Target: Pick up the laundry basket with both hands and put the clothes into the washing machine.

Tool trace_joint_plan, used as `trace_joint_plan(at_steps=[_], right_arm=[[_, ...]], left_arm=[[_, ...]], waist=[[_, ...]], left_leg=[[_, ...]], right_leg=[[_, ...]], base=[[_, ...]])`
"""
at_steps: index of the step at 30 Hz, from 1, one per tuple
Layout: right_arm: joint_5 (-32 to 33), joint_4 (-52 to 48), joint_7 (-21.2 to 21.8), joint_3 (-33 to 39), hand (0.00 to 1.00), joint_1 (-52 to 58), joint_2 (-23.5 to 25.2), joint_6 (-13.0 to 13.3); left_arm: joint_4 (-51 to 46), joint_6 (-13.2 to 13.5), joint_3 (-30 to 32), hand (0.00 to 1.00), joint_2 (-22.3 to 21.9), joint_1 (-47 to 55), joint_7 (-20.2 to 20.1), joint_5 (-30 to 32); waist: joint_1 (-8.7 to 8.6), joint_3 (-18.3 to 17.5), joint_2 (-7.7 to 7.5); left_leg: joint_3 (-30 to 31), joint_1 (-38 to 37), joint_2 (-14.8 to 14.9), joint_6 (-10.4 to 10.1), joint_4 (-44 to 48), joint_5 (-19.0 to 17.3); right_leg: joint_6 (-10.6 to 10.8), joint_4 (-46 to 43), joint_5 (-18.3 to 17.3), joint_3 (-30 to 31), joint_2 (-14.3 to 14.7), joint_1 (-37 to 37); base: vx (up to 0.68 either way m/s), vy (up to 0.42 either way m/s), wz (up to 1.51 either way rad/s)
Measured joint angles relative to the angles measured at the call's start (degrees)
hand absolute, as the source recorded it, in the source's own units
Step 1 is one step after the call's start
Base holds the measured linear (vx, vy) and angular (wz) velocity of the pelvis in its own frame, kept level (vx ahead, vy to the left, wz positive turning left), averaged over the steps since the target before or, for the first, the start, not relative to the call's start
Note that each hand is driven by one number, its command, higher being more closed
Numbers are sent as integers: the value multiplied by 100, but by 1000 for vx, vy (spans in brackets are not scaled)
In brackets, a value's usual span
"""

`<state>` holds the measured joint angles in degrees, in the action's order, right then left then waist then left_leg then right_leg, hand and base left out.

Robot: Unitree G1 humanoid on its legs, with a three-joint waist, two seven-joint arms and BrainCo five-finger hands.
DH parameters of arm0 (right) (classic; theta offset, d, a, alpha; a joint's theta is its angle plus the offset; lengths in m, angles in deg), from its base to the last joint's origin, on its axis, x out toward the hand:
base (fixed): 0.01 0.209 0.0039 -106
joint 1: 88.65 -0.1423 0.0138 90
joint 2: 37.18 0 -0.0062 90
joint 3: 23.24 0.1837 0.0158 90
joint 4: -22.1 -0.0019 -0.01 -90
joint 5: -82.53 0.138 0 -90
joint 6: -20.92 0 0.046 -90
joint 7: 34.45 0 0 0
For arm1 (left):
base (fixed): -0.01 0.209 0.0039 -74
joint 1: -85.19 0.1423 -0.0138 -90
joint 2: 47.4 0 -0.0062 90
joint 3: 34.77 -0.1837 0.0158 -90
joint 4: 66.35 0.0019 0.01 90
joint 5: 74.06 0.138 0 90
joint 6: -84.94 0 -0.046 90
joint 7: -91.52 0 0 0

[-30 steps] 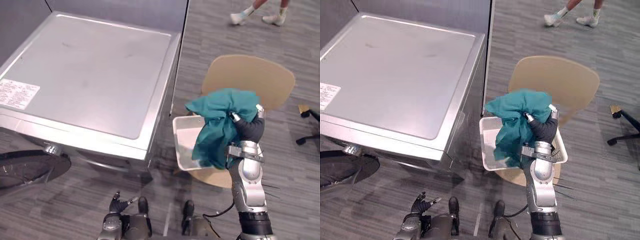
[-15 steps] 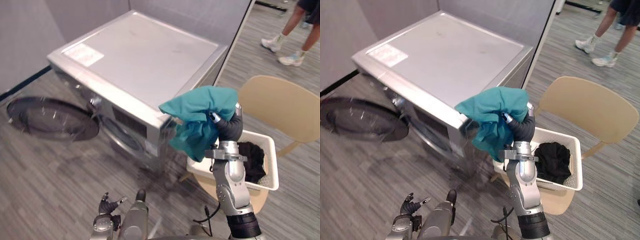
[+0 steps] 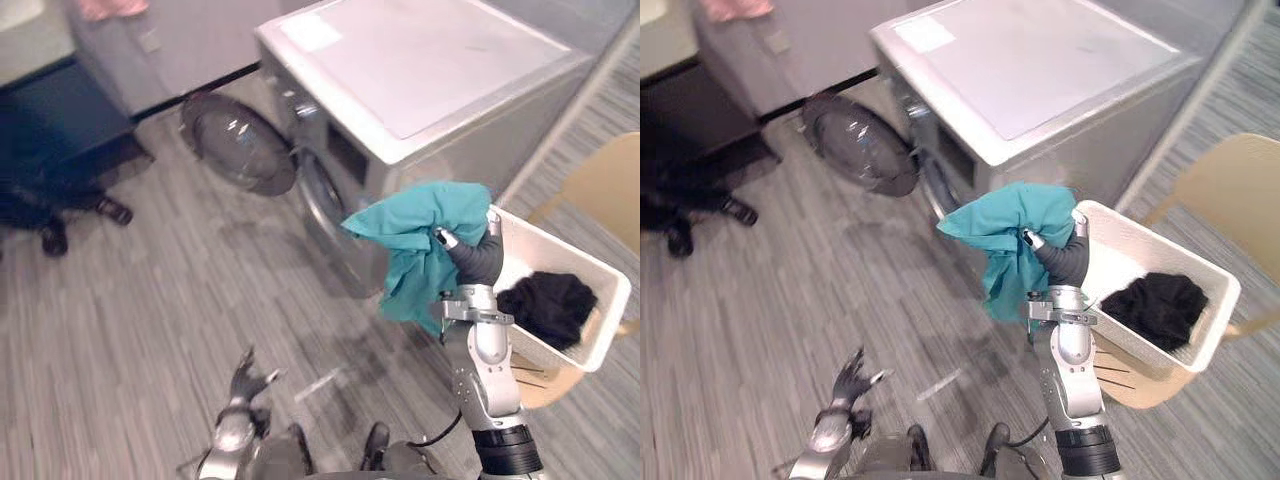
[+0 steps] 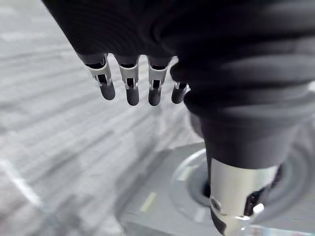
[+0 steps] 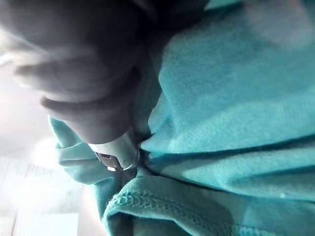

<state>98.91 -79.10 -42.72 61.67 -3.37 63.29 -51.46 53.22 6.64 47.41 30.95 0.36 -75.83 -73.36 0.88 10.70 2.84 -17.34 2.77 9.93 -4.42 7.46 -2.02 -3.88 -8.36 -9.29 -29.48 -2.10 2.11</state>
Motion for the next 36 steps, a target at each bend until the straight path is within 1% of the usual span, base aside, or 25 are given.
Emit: trace_joint_plan(at_steps=[1, 2, 3, 4, 6, 8, 9, 11, 13, 14, 16, 18, 19, 20, 22, 23, 24, 29, 33, 34, 36], right_arm=[[9, -17, 78, -58, 100, -1, 39, -2], [52, -89, 126, -277, 100, 0, 96, -2], [133, -178, 225, -566, 100, -2, 150, 1], [165, -197, 299, -740, 100, -6, 174, 1], [287, -191, 499, -1477, 100, -117, 235, -2], [386, -107, 634, -2024, 100, -348, 302, -6], [392, -65, 664, -2151, 100, -427, 326, -10], [572, 257, 821, -2533, 100, -767, 431, -31], [697, 547, 853, -2689, 100, -894, 495, -55], [842, 643, 848, -2694, 100, -929, 514, -53], [1242, 688, 849, -2708, 100, -959, 508, -64], [1626, 775, 854, -2750, 100, -1010, 483, -46], [1707, 777, 868, -2756, 100, -1012, 475, -50], [2010, 783, 973, -2796, 100, -1012, 379, -53], [2203, 781, 1004, -2905, 100, -1009, 232, -47], [2332, 781, 1081, -2981, 100, -984, 139, -50], [2393, 776, 1134, -3021, 0, -933, 68, -49], [2288, 777, 1271, -3028, 0, -537, -101, -50], [1764, 849, 1336, -2837, 0, -13, -180, -108], [1600, 891, 1339, -2693, 0, 156, -165, -160], [1324, 973, 1317, -2565, 0, 318, -170, -230]], left_arm=[[-465, 45, -160, 0, -9, -12, -6, 0], [-1092, 130, -315, 0, -11, 45, 1, 12], [-1627, 240, -413, 0, -10, 89, 6, 24], [-1868, 297, -454, 0, -10, 115, 11, 34], [-2494, 515, -629, 0, 13, 89, 29, 139], [-2729, 577, -838, 0, 80, -72, 96, 226], [-2762, 582, -948, 0, 81, -147, 122, 234], [-2879, 585, -1431, 0, 64, -433, 146, 423], [-2904, 584, -1672, 0, 17, -660, 212, 590], [-2904, 571, -1689, 100, 33, -750, 273, 673], [-2904, 511, -1690, 100, 101, -797, 339, 770], [-2898, 459, -1694, 100, 128, -860, 384, 907], [-2898, 443, -1698, 100, 142, -869, 393, 921], [-2897, 397, -1707, 100, 211, -896, 413, 1083], [-2896, 353, -1751, 100, 325, -904, 423, 1149], [-2894, 320, -1778, 100, 411, -904, 445, 1178], [-2884, 295, -1799, 100, 456, -903, 482, 1243], [-2759, 223, -1778, 100, 522, -838, 477, 1296], [-2622, 217, -1632, 100, 505, -646, 375, 1299], [-2603, 216, -1583, 100, 493, -526, 361, 1298], [-2554, 215, -1433, 100, 423, -355, 350, 1295]], waist=[[27, -17, -21], [65, -39, -58], [135, -64, -81], [168, -115, -77], [188, -317, -61], [190, -409, -70], [195, -428, -78], [223, -539, -88], [296, -571, -106], [300, -583, -107], [301, -633, -133], [295, -656, -151], [295, -658, -155], [283, -666, -163], [266, -691, -171], [271, -726, -197], [276, -749, -217], [279, -792, -257], [279, -793, -257], [280, -793, -257], [280, -797, -264]], left_leg=[[13, -63, 0, -31, -239, -21], [107, -107, -11, -34, -407, -22], [170, -164, -82, -57, -476, -3], [174, -158, -113, -56, -478, -2], [244, -145, -270, -6, -535, 31], [306, -153, -367, 53, -570, 70], [325, -154, -396, 83, -580, 90], [405, -159, -464, 202, -748, 186], [423, -162, -494, 258, -770, 231], [452, -160, -502, 275, -778, 243], [468, -158, -515, 319, -864, 333], [500, -151, -504, 310, -969, 420], [503, -149, -504, 309, -976, 432], [540, -164, -504, 316, -1016, 483], [584, -182, -504, 306, -1069, 512], [592, -167, -504, 262, -1090, 544], [606, -166, -497, 251, -1123, 570], [621, -168, -462, 225, -1153, 605], [628, -182, -452, 210, -1204, 614], [627, -194, -451, 177, -1274, 639], [620, -188, -445, 174, -1280, 641]], right_leg=[[9, -16, 6, -156, 15, -8], [42, -38, 26, -300, -8, -42], [104, -30, 63, -344, -74, -93], [148, -26, 89, -345, -105, -94], [310, 64, 195, -364, -229, -121], [376, 174, 302, -414, -286, -191], [392, 214, 331, -438, -300, -212], [407, 334, 440, -522, -305, -232], [408, 456, 526, -531, -292, -278], [403, 483, 552, -543, -288, -289], [366, 593, 634, -545, -256, -294], [314, 758, 743, -564, -177, -310], [309, 778, 756, -565, -169, -314], [298, 860, 806, -595, -137, -356], [269, 934, 849, -625, -95, -388], [248, 997, 891, -623, -60, -389], [236, 1035, 917, -624, -19, -390], [182, 1074, 971, -609, 24, -386], [183, 1059, 975, -599, 35, -373], [184, 1059, 974, -592, 43, -367], [185, 1046, 973, -576, 46, -326]], base=[[-115, 119, 77], [-95, 115, 67], [-78, 125, 45], [-56, 141, 20], [-54, 168, 15], [-47, 133, 18], [-46, 81, 21], [-46, 53, 20], [-41, 16, 7], [-39, -1, 3], [-44, -19, 1], [-46, -34, 1], [-59, -39, 5], [-60, -35, 9], [-50, -23, 7], [-52, -3, 0], [-61, -7, -1], [-40, 3, -2], [0, 0, 0], [10, 15, -3], [33, 17, -4]])
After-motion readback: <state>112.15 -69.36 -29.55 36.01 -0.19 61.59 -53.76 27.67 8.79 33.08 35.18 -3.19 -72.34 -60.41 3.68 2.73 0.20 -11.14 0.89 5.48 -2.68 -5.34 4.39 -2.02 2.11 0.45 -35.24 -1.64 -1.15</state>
